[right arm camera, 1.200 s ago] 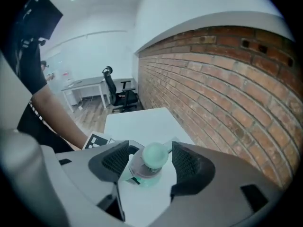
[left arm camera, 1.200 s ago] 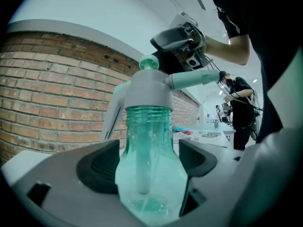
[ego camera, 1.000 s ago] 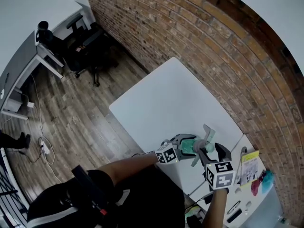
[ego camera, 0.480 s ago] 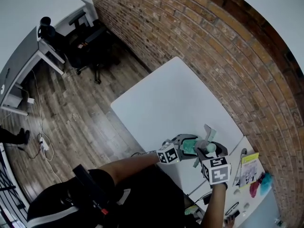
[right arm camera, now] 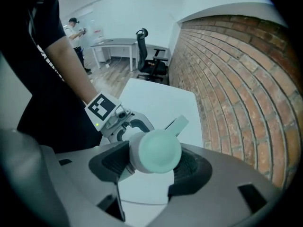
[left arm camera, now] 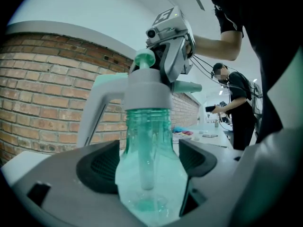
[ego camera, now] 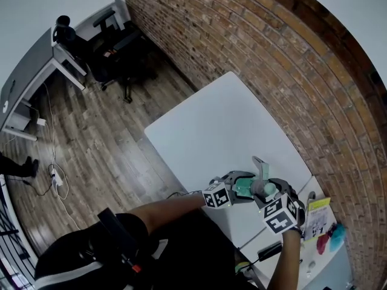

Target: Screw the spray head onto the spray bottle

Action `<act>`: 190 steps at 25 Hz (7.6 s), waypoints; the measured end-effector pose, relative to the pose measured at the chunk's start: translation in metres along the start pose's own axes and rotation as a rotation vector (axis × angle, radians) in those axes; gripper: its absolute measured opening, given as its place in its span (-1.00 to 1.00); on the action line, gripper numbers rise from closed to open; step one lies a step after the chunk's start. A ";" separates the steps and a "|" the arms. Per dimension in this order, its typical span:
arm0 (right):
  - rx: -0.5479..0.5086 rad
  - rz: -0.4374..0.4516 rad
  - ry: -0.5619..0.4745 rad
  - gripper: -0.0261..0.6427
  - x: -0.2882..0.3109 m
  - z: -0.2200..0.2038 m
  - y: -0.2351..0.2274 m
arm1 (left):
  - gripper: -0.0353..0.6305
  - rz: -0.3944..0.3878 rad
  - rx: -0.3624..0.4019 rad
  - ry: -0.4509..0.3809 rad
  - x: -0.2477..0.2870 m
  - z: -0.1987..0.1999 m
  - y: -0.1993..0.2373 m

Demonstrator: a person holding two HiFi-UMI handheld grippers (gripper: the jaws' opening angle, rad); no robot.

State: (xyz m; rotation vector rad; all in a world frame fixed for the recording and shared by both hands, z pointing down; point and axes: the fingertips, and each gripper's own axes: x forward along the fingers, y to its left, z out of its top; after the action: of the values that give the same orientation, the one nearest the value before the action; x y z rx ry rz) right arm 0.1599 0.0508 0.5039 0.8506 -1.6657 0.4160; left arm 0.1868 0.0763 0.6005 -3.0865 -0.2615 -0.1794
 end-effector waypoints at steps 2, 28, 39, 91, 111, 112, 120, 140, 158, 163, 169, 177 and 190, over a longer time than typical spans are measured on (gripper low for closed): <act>-0.062 0.016 0.023 -0.12 0.000 -0.001 0.001 | 0.27 -0.001 0.001 0.002 0.000 0.000 0.000; -0.722 0.203 -0.031 -0.12 0.000 -0.009 0.012 | 0.27 -0.003 0.005 -0.007 0.000 -0.002 -0.001; -0.185 0.123 -0.198 -0.12 -0.028 0.011 0.002 | 0.27 0.002 0.008 -0.008 0.000 -0.001 -0.001; -0.024 0.262 -0.167 -0.12 0.004 -0.005 0.005 | 0.70 -0.091 -0.099 -0.015 -0.009 -0.052 -0.003; -0.183 0.403 -0.226 -0.11 0.002 -0.006 0.010 | 0.69 -0.131 -0.078 -0.025 -0.010 -0.063 -0.006; -0.204 0.410 -0.228 -0.11 0.002 -0.006 0.010 | 0.69 -0.130 -0.081 -0.028 -0.010 -0.063 -0.006; -0.353 0.457 -0.223 -0.11 0.001 -0.009 0.013 | 0.69 -0.131 -0.080 -0.046 -0.009 -0.063 -0.006; 0.289 -0.056 -0.154 -0.09 -0.020 -0.025 -0.012 | 0.69 -0.132 -0.088 0.009 0.002 -0.064 -0.008; -0.188 0.130 -0.042 -0.11 -0.005 -0.018 -0.003 | 0.69 -0.132 -0.082 0.006 0.002 -0.062 -0.008; -0.342 0.187 -0.038 -0.11 -0.003 -0.020 0.001 | 0.69 -0.131 -0.077 0.001 0.003 -0.063 -0.007; -0.384 0.284 -0.083 -0.11 0.000 -0.021 0.002 | 0.69 -0.134 -0.086 0.024 0.004 -0.065 -0.006; -0.624 0.347 -0.059 -0.11 0.001 -0.024 0.004 | 0.69 -0.088 -0.051 0.067 -0.001 -0.060 -0.004; -0.372 0.188 -0.150 -0.11 -0.039 -0.026 -0.008 | 0.66 -0.116 0.047 0.089 -0.002 -0.038 -0.005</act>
State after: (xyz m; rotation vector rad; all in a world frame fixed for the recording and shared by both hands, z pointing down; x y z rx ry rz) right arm 0.1866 0.0747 0.4725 0.4597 -1.8941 0.1625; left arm 0.1799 0.0794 0.6382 -3.0081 -0.4350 -0.3092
